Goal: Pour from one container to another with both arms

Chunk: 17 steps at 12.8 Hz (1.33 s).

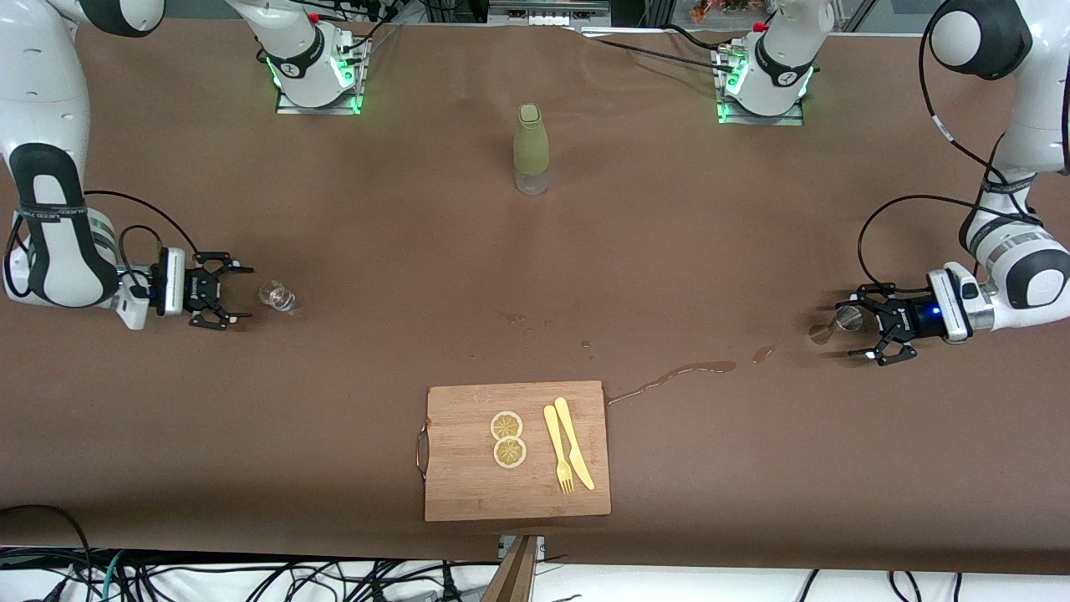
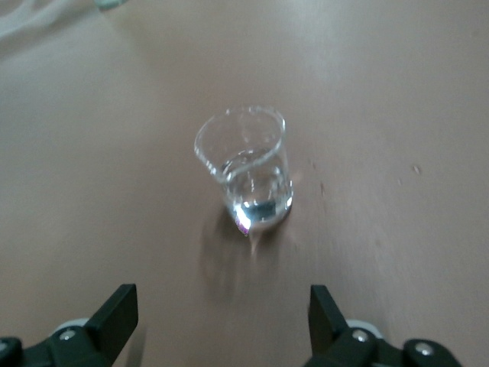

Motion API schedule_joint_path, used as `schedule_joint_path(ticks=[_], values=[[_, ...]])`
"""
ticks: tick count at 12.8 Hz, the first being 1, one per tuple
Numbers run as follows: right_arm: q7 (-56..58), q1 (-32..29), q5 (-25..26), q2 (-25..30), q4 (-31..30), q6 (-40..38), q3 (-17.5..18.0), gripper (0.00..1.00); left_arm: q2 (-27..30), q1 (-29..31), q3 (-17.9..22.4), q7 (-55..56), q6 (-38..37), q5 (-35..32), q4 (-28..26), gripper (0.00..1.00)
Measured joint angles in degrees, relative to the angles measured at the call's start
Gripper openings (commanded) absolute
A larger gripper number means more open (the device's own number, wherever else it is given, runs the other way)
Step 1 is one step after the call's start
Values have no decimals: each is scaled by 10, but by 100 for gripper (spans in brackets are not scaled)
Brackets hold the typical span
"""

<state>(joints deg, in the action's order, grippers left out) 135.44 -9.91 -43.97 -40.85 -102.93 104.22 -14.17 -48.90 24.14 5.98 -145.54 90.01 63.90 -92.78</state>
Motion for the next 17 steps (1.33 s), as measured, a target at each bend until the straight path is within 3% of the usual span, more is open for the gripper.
schedule_joint_path(ticks=[3, 9, 13, 17], values=[[-131, 13, 87, 55, 10, 3, -2, 100, 33, 14, 0, 44, -2, -43, 2, 100], [-531, 123, 254, 191, 11, 5, 8, 100, 146, 33, -2, 231, -7, -123, 1, 100], [-818, 136, 374, 247, 12, 9, 117, 100, 221, 33, -35, 441, 16, -149, -22, 100], [-1073, 139, 444, 282, 17, 4, 203, 100, 322, 29, -97, 705, 63, -231, -51, 100]])
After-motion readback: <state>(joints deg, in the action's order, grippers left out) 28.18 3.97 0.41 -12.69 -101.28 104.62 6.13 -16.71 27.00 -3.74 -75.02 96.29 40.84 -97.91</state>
